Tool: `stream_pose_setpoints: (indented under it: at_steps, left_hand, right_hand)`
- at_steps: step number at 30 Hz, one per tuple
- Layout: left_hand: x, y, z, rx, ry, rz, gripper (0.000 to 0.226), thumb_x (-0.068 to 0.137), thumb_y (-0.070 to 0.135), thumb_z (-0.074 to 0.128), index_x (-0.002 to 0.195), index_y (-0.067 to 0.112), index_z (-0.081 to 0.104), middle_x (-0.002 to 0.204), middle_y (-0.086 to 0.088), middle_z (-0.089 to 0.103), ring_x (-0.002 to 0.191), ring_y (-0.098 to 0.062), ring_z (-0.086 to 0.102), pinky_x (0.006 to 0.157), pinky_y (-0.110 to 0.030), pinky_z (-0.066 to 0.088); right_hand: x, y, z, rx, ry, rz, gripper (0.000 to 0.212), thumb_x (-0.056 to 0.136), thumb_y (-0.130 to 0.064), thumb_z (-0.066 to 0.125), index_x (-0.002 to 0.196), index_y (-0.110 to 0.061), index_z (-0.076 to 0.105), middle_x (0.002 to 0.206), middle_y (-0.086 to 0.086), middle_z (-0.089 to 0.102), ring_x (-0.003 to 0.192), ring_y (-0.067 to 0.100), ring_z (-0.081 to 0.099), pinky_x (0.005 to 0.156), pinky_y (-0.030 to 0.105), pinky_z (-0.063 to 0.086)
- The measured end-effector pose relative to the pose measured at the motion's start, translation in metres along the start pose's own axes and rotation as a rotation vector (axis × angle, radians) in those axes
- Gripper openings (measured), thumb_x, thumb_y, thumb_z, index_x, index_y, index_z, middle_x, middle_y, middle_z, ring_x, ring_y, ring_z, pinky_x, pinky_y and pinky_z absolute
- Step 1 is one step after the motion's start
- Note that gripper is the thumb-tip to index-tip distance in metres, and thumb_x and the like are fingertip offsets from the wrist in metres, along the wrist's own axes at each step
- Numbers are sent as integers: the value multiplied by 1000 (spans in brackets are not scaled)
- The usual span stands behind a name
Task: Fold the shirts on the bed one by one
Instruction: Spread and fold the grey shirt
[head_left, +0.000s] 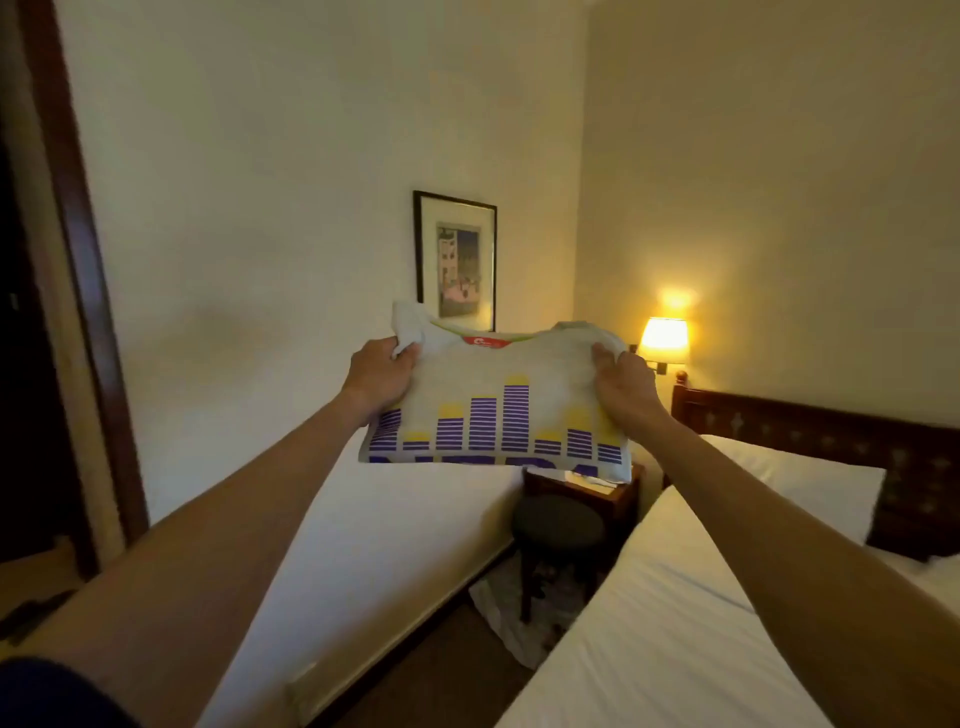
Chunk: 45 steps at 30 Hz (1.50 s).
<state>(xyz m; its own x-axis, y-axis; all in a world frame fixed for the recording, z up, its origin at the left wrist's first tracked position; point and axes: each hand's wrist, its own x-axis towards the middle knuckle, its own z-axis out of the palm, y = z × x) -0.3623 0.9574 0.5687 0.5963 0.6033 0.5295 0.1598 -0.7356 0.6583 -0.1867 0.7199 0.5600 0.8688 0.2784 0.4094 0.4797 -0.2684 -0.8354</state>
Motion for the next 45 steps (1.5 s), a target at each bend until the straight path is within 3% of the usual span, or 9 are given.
stream_pose_setpoints:
  at_steps: [3,8,11,19,24,27,35,39,45]
  left_hand:
    - [-4,-36,-72,146,54,-17,42,105,36,42,101,4,68,107,-19,68,85,-28,54,69,-32,35]
    - [-19,-95,-181,273,172,-111,41,105,33,43,106,1,68,111,-19,68,99,-35,61,76,-36,44]
    - [-33,-123,-234,312,255,-185,39,105,32,44,115,2,67,118,-18,67,108,-35,61,84,-35,46]
    - [-50,-188,-340,415,452,-359,37,104,33,46,104,3,68,96,-11,66,97,-33,63,80,-35,43]
    - [-48,-231,-374,387,629,-425,34,100,39,53,92,12,70,100,-12,70,99,-33,64,91,-43,51]
    - [-54,-261,-377,293,674,-465,29,98,40,54,80,20,66,91,-5,72,87,-25,69,76,-37,56]
    - [-91,-337,-370,-52,829,-540,19,97,37,60,90,24,72,82,9,77,74,-12,75,55,-23,57]
    - [-90,-382,-378,-102,848,-596,21,97,40,61,96,22,72,84,2,77,75,-18,75,55,-26,58]
    - [-64,-469,-424,-118,868,-635,23,96,40,61,95,19,73,84,-3,77,77,-23,76,63,-34,60]
  right_hand:
    - [-8,-44,61,14,-83,-83,59,105,-45,34,124,7,56,121,27,60,111,40,57,97,49,48]
    - [-29,-113,171,73,-214,-182,58,105,-45,34,117,6,58,117,26,61,104,39,58,82,40,46]
    - [-42,-151,229,115,-309,-248,61,105,-46,34,114,8,60,115,27,62,105,40,59,86,43,49]
    - [-69,-232,361,233,-508,-388,60,106,-42,33,117,11,59,121,30,61,114,42,56,88,37,43]
    - [-72,-260,431,360,-601,-399,58,105,-42,36,120,10,59,122,29,61,113,41,57,90,39,44]
    - [-75,-261,472,418,-694,-382,55,105,-44,37,119,4,60,116,23,64,105,37,61,89,42,49]
    - [-102,-239,576,541,-903,-333,42,101,-51,41,111,-17,63,107,7,67,97,26,65,89,47,56]
    - [-113,-239,628,586,-979,-317,30,100,-50,44,90,-28,61,97,1,68,91,21,66,81,42,57]
    - [-123,-267,733,569,-1054,-281,36,100,-51,44,98,-22,65,99,5,70,89,20,68,78,40,57]
